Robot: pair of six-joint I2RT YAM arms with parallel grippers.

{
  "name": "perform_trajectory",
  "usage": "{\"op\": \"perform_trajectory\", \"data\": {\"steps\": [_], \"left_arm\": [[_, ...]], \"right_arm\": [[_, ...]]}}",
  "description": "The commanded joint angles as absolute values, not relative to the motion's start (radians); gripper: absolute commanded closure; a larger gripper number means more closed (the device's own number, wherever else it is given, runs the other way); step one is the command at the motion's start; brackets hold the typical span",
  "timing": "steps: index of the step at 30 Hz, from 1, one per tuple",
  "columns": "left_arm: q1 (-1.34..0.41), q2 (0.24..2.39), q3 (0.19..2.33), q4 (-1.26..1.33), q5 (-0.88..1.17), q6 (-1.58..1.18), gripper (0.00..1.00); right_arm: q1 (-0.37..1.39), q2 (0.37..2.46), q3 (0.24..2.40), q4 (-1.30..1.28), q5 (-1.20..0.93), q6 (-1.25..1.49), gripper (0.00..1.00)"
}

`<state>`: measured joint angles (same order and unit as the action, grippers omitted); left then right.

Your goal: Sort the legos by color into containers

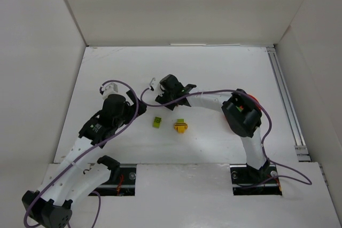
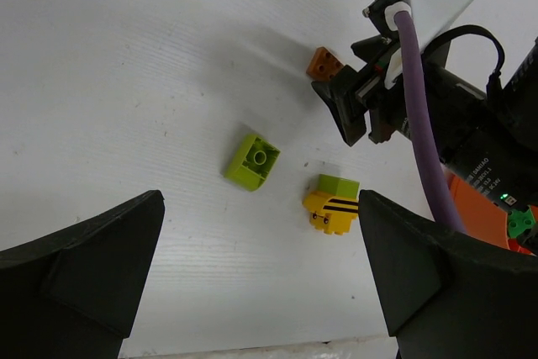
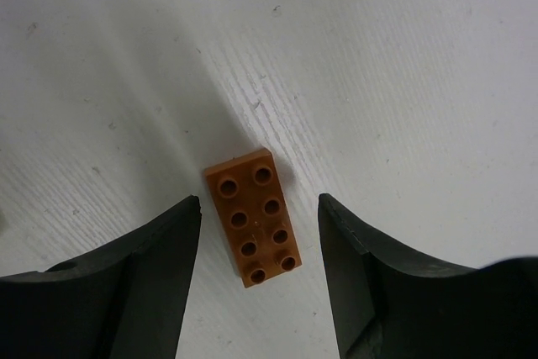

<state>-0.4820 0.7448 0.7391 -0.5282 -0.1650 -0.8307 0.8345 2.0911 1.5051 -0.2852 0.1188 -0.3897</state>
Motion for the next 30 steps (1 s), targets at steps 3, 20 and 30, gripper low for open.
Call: {"op": "perform_trajectory", "data": {"steps": [3, 20, 30], "left_arm": [[-0.48, 0.744, 0.742, -0.518, -0.169, -0.822, 0.0], [-0.48, 0.753, 0.761, -0.528, -0.178, -0.822, 0.0], [-0.48, 0.795, 0.772, -0.462, -0.169, -0.804, 0.0]], "right_arm": [[0.834, 2.123, 1.543, -0.296, 0.111, -0.385, 0.39], [0.715, 1.973, 1.462, -0.18, -0.224, -0.334, 0.86], [0.58, 1.72, 1.266, -0.045, -0.333, -0.292, 0.86]]}}
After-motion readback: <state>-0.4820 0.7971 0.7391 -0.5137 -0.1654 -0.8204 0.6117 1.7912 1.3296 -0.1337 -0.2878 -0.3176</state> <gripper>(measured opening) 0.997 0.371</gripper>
